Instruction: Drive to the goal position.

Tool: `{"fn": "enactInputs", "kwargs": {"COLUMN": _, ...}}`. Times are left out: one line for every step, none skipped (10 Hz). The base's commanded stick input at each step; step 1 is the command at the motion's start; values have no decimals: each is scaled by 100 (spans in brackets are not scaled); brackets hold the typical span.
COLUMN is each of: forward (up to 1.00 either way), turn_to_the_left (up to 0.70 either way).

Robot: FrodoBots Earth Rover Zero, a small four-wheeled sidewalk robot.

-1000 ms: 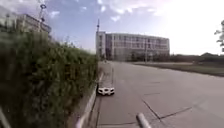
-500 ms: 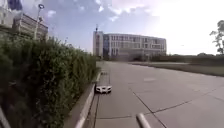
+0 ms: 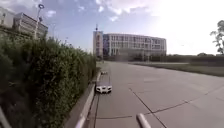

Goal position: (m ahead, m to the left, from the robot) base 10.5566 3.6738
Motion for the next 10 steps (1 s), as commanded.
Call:
{"fn": "enactInputs", "kwargs": {"forward": 70, "turn_to_the_left": -27}}
{"fn": "enactInputs", "kwargs": {"forward": 70, "turn_to_the_left": -27}}
{"fn": "enactInputs", "kwargs": {"forward": 70, "turn_to_the_left": -27}}
{"fn": "enactInputs", "kwargs": {"forward": 70, "turn_to_the_left": -27}}
{"fn": "enactInputs", "kwargs": {"forward": 70, "turn_to_the_left": -27}}
{"fn": "enactInputs", "kwargs": {"forward": 70, "turn_to_the_left": -27}}
{"fn": "enactInputs", "kwargs": {"forward": 70, "turn_to_the_left": -27}}
{"fn": "enactInputs", "kwargs": {"forward": 70, "turn_to_the_left": -27}}
{"fn": "enactInputs", "kwargs": {"forward": 70, "turn_to_the_left": -27}}
{"fn": "enactInputs", "kwargs": {"forward": 70, "turn_to_the_left": -27}}
